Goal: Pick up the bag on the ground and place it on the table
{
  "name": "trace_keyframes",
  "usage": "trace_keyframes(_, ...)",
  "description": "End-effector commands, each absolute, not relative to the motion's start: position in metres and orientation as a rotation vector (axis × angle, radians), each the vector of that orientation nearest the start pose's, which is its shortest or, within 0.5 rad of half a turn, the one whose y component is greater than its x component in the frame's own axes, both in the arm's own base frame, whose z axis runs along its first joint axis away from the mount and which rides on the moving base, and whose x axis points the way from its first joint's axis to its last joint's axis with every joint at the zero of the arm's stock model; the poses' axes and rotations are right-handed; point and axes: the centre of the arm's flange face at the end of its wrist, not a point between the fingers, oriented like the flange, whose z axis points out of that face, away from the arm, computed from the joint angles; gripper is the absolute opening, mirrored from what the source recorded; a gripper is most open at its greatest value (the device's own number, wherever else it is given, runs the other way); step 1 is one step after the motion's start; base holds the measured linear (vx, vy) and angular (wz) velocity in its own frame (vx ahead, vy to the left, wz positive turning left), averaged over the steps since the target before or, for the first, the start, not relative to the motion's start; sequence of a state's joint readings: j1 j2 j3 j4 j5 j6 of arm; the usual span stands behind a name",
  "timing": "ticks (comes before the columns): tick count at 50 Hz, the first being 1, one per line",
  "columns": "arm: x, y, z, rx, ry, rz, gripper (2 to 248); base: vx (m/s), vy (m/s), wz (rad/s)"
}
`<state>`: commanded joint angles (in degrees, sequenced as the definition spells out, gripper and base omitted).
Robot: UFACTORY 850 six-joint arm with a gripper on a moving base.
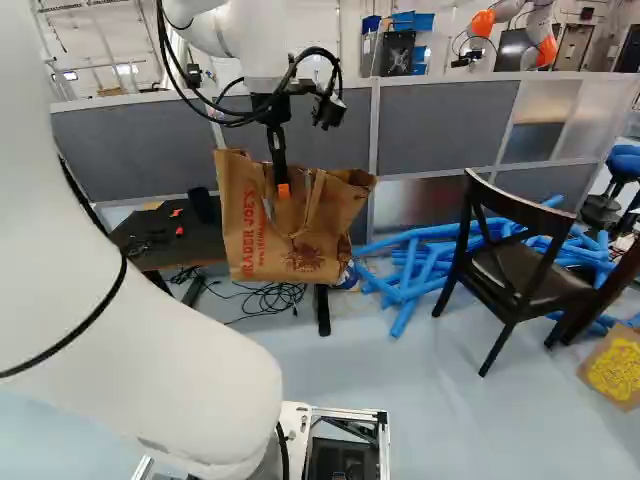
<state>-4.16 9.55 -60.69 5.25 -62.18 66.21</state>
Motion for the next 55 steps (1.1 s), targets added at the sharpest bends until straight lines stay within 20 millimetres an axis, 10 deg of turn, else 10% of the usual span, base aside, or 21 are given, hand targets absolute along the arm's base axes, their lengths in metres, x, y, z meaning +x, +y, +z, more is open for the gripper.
trace_keyframes(55, 0.3991, -0.0218, 0.657, -2.415, 1.771, -0.116, 21, 0.16, 0.031, 0.135)
